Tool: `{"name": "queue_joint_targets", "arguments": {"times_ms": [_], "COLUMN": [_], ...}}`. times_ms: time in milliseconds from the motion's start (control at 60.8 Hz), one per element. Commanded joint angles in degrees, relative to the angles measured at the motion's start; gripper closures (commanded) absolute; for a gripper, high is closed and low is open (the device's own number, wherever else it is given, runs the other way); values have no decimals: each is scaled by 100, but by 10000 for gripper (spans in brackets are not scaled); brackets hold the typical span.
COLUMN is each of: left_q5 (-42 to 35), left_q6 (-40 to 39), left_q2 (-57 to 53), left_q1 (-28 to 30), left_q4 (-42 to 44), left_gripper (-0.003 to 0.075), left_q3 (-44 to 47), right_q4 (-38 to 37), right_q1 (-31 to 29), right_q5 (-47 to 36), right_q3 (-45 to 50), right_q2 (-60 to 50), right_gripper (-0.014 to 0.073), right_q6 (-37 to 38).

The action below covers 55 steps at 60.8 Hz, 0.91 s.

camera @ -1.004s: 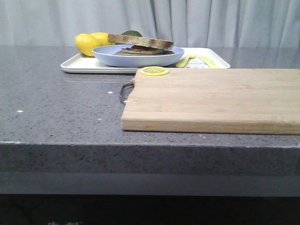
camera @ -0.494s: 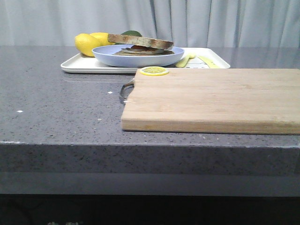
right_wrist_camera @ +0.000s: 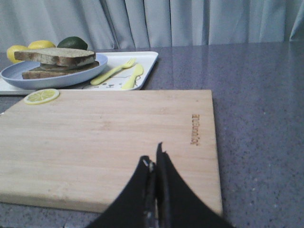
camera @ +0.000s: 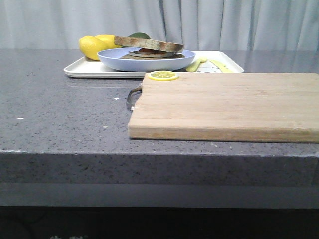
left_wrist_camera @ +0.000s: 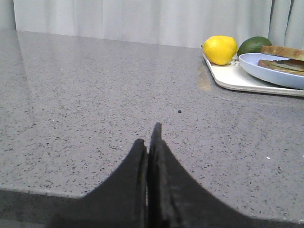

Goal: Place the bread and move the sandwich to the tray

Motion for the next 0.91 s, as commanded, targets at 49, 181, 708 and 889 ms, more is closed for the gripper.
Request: {"name": "queue_joint_targets", "arguments": {"times_ms": [49, 181, 708, 889], "left_q5": [-471, -471, -471, -471], "left_q6": [-12, -12, -12, -12], "left_q2": [-124, -124, -124, -124], "left_q1": [20, 20, 20, 20], "left_q4": [-46, -46, -46, -46], "left_gripper": [741, 741, 741, 741], "left_q3": [15, 15, 15, 15], "right_q4": [81, 90, 89, 89], "right_q1": [-191, -267, -267, -267], "right_q5": [-429, -34, 1, 1], "right_q3": [365, 348, 348, 348], "right_q2": [-509, -751, -744, -744], "right_gripper": [654, 654, 654, 654], "right_q6": [-10, -10, -10, -10]}}
